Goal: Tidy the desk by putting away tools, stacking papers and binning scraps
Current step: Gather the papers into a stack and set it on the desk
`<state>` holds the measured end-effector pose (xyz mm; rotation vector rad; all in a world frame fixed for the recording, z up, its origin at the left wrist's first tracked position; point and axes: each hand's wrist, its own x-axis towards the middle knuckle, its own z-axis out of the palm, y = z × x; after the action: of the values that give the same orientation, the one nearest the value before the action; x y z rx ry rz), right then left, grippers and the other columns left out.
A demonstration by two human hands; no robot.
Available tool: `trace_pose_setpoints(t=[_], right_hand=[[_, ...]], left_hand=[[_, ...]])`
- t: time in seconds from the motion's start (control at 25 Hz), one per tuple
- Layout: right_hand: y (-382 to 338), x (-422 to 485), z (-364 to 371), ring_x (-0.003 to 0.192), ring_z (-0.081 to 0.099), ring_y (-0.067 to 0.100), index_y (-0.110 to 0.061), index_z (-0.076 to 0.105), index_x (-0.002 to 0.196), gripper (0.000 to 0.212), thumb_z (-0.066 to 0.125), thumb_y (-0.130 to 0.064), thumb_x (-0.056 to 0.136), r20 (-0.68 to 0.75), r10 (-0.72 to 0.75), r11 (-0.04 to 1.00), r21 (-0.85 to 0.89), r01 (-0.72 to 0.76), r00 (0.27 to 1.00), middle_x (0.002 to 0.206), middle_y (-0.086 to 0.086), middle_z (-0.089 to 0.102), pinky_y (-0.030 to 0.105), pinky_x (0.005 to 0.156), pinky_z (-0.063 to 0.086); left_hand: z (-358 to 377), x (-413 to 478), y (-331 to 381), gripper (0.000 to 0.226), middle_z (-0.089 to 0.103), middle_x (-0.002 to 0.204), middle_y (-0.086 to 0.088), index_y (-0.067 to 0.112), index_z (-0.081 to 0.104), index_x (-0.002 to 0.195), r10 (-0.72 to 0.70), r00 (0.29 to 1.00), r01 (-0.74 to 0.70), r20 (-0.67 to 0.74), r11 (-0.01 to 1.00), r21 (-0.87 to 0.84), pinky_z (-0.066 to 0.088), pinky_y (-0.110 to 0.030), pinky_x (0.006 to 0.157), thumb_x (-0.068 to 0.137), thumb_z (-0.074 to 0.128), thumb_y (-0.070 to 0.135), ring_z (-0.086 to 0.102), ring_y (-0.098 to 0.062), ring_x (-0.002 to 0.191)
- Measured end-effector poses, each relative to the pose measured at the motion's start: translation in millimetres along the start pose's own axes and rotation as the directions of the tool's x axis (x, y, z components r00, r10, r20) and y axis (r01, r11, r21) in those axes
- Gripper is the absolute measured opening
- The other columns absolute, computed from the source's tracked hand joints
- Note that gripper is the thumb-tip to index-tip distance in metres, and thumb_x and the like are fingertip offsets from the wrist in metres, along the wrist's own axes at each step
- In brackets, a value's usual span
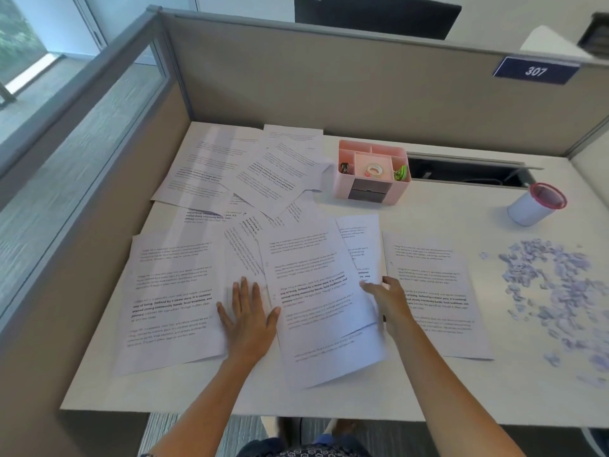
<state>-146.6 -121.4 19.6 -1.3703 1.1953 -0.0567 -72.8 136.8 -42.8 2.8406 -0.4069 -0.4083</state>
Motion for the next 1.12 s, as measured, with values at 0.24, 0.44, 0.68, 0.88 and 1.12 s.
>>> trace_pose_setpoints(t=[0.24, 0.44, 0.68, 0.88, 1.12], right_hand=[[-3.1, 4.8, 2.8, 0.103, 0.064, 0.029, -0.014, 0.063, 0.119, 0.031, 0.060, -0.010, 0.089, 0.058, -0.067, 0.982, -0.175, 0.076, 0.996, 0.118, 0.008, 0.066, 0.043, 0.092, 0.053], [7.9, 18.7, 2.8, 0.103, 0.064, 0.026, -0.013, 0.060, 0.123, 0.064, 0.079, -0.027, 0.064, 0.159, 0.027, 0.989, -0.148, -0.003, 0.987, 0.117, 0.007, 0.067, 0.038, 0.091, 0.051], [8.5, 17.7, 2.4, 0.098, 0.062, 0.026, -0.008, 0.064, 0.110, 0.030, 0.071, -0.009, 0.081, 0.087, -0.062, 0.975, -0.207, 0.079, 0.994, 0.105, 0.007, 0.068, 0.030, 0.083, 0.048], [9.8, 9.8, -30.9, 0.098, 0.069, 0.032, -0.003, 0.067, 0.113, 0.036, 0.074, 0.000, 0.078, 0.285, -0.073, 0.996, 0.072, 0.054, 0.956, 0.107, 0.014, 0.073, 0.045, 0.091, 0.055], [10.1, 11.2, -65.5, 0.107, 0.066, 0.034, -0.008, 0.061, 0.124, 0.057, 0.080, -0.014, 0.070, 0.517, -0.137, 0.973, 0.229, 0.018, 0.845, 0.119, 0.015, 0.069, 0.045, 0.089, 0.054]], left_hand=[[4.0, 1.6, 19.5, 0.106, -0.032, 0.156, -0.004, 0.032, -0.001, 0.153, 0.098, 0.995, -0.099, 0.024, 0.994, 0.043, -0.034, -0.050, 0.102, 0.063, -0.035, 0.075, -0.036, -0.019, 0.140], [3.5, 0.8, 28.3, 0.107, -0.037, 0.153, -0.005, 0.040, -0.005, 0.151, 0.149, 0.985, -0.153, 0.081, 0.987, 0.040, -0.031, -0.050, 0.104, 0.057, -0.036, 0.079, -0.045, -0.017, 0.134], [3.2, -1.6, 43.3, 0.104, -0.036, 0.154, -0.003, 0.040, -0.010, 0.150, 0.220, 0.966, -0.228, 0.135, 0.973, 0.041, -0.027, -0.050, 0.109, 0.057, -0.033, 0.081, -0.042, -0.017, 0.136], [-7.0, 6.1, 50.1, 0.101, -0.007, 0.162, -0.003, 0.018, -0.001, 0.154, 0.092, 0.996, -0.089, 0.006, 0.971, -0.222, -0.007, -0.045, 0.118, 0.078, 0.011, 0.084, -0.010, -0.019, 0.149], [-37.6, 18.8, 76.3, 0.065, 0.059, 0.133, 0.003, 0.022, 0.042, 0.140, 0.045, 0.994, 0.088, 0.103, 0.260, -0.962, 0.054, -0.028, 0.090, 0.084, 0.072, 0.035, 0.058, -0.015, 0.121]])
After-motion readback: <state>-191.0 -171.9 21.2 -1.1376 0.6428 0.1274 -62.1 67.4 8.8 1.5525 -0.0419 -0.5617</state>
